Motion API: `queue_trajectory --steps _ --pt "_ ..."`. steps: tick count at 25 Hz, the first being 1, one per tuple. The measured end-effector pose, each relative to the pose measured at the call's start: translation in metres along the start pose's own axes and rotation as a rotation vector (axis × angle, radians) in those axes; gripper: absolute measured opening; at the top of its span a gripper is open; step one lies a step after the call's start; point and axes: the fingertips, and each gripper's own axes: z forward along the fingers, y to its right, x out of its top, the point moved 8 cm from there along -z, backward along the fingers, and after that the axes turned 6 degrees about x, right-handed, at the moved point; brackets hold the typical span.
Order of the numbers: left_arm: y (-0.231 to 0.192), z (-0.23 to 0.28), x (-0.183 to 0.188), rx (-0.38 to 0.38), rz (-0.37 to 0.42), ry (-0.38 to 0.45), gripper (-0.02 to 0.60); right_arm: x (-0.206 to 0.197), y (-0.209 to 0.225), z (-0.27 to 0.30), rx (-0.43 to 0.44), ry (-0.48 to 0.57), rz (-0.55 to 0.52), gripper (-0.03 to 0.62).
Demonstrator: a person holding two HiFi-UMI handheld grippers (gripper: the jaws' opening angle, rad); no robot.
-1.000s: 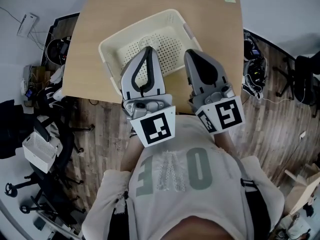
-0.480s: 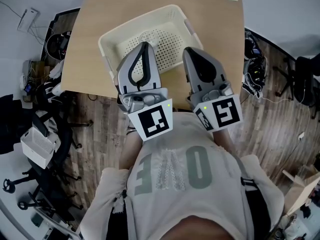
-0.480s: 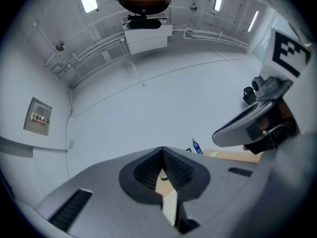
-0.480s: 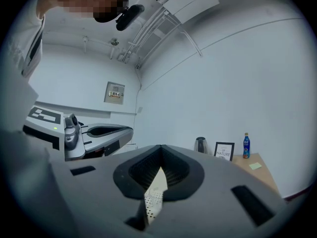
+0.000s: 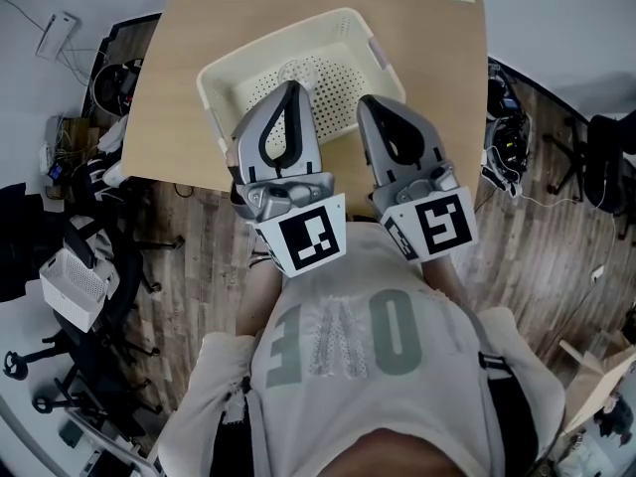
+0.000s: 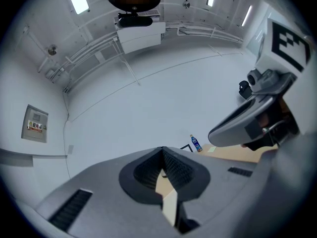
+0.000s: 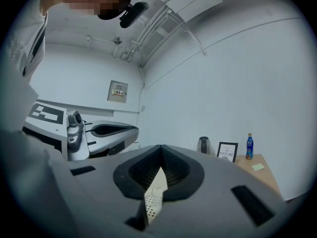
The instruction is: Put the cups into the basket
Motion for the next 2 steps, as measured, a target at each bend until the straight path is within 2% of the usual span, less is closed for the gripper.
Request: queue_trajectory --steps 2 --pt "0.0033 0.0011 -0.0006 0.004 -0.021 0.027 0.008 -0.0002 -0.0012 0.0013 0.006 -0.002 -0.003 -0.002"
